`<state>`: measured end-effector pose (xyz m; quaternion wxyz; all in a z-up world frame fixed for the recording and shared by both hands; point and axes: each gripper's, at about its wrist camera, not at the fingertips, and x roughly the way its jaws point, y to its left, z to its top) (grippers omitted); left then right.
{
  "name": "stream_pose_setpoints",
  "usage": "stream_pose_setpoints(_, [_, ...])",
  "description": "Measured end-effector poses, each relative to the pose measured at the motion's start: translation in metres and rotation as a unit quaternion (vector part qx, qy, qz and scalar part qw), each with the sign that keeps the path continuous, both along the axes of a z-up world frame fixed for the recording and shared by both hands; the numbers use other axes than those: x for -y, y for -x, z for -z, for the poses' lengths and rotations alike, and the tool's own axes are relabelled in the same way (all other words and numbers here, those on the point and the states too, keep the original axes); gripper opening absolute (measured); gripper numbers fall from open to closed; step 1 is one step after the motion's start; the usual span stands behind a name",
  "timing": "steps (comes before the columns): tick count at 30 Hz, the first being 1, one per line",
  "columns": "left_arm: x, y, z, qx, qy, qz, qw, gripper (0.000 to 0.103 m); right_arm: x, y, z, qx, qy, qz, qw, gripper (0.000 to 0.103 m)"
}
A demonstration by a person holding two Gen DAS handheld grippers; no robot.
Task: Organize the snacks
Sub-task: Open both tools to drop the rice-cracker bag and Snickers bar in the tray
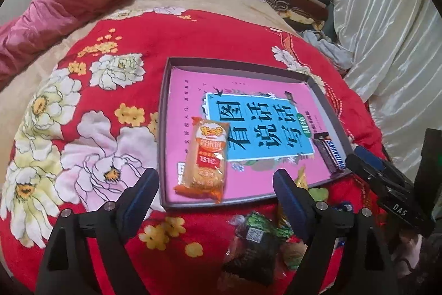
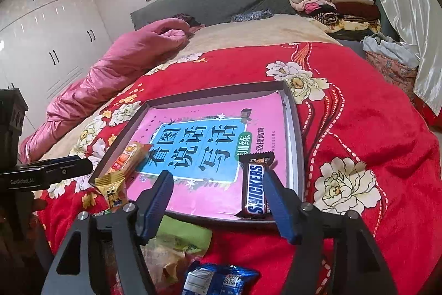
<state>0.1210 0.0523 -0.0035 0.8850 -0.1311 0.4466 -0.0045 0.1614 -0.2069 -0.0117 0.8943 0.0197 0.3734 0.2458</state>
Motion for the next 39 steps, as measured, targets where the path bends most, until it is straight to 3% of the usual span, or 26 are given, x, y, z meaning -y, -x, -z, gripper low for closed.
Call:
stream_pose_setpoints(15, [0.019, 0.023, 0.008, -0.027, -0.013, 0.049, 0.9984, 0.086, -0.003, 0.019, -0.006, 0.004, 0.0, -0.007, 1.0, 0.075])
stream_pose_setpoints(39, [0.036, 0.043, 0.011, -0.033, -0.021, 0.098, 0.9945, 0.086, -0.003, 0.052, -0.023, 0.022, -0.01, -0.025, 0.999, 0.084])
